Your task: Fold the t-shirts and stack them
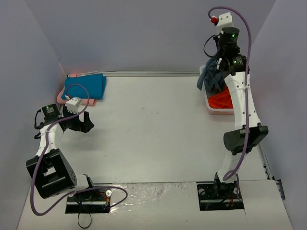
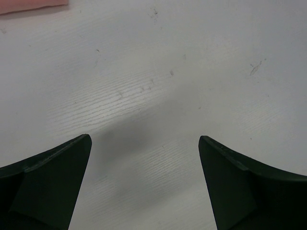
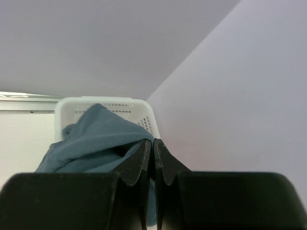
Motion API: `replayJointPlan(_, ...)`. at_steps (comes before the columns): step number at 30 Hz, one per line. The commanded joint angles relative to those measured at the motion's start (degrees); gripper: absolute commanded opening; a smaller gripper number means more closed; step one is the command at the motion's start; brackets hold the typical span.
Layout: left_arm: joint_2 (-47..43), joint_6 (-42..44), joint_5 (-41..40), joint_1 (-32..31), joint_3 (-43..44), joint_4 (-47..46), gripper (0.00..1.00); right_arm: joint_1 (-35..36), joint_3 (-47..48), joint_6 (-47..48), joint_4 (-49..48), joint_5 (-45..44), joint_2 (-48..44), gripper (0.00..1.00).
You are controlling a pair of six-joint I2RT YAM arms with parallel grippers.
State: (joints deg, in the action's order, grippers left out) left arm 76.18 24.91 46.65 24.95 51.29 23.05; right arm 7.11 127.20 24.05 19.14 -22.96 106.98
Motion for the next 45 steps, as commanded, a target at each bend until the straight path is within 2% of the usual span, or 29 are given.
replayJointPlan(1, 0.28, 1.20, 1.60, 0.54, 2.59, 0.68, 0.94, 6.05, 4.46, 3.80, -3.32, -4.63, -1.24, 0.00)
replayJointPlan(4, 0.37, 1.37, 1.34, 0.54, 2.76, 0.86, 0.94, 10.63, 3.33, 3.19, -3.32, -3.15, -3.61, 0.00)
replayJointPlan(10, 0.46, 1.37, 1.33, 0.63, 2.76, 0.77, 0.94, 18.89, -4.65, -2.07, -3.32, 10.29, -13.18, 0.00)
replayJointPlan(13, 0.63, 1.46, 1.33, 0.71, 2.85, 1.21, 0.94, 20.83, -10.63, -3.49, -0.17, 26.50, -16.44, 0.00)
replayJointPlan(14, 0.63, 1.46, 1.33, 0.63, 2.94, 1.12, 0.94, 21.10, -14.83, -2.62, 1.59, 31.09, -16.80, 0.12)
replayJointPlan(15, 0.63, 1.55, 1.42, 0.63, 2.94, 1.21, 0.94, 21.79, -17.13, -2.09, 3.69, 34.01, -17.24, 0.53)
replayJointPlan(16, 0.63, 1.55, 1.42, 0.63, 2.94, 1.12, 0.94, 22.06, -19.59, -0.78, 4.06, 36.12, -18.29, 0.61)
replayJointPlan(17, 0.63, 1.55, 1.42, 0.63, 2.85, 1.12, 0.94, 22.07, -22.05, -0.07, 4.07, 35.62, -18.65, 0.61)
replayJointPlan(20, 0.98, 1.55, 1.77, 0.63, 2.94, 1.30, 0.94, 20.75, -28.22, 0.90, 3.37, 28.25, -18.04, 0.71)
replayJointPlan(24, 1.51, 1.90, 2.56, 0.63, 3.38, 1.74, 0.94, 15.05, -32.26, 0.29, 3.54, 25.68, -15.05, 0.63)
replayJointPlan(29, 1.69, 2.34, 3.00, 0.63, 3.64, 2.53, 0.94, 11.08, -36.40, 0.21, 3.54, 26.73, -11.62, 0.60)
replayJointPlan(37, 3.36, 3.83, 4.94, 0.63, 4.61, 4.90, 0.94, 10.46, -39.92, -0.67, 3.63, 30.07, -2.84, 0.57)
replayJointPlan(45, 4.41, 4.63, 5.29, 0.63, 5.05, 5.60, 0.94, 10.64, -35.97, -1.73, 3.63, 36.23, 5.95, 0.56)
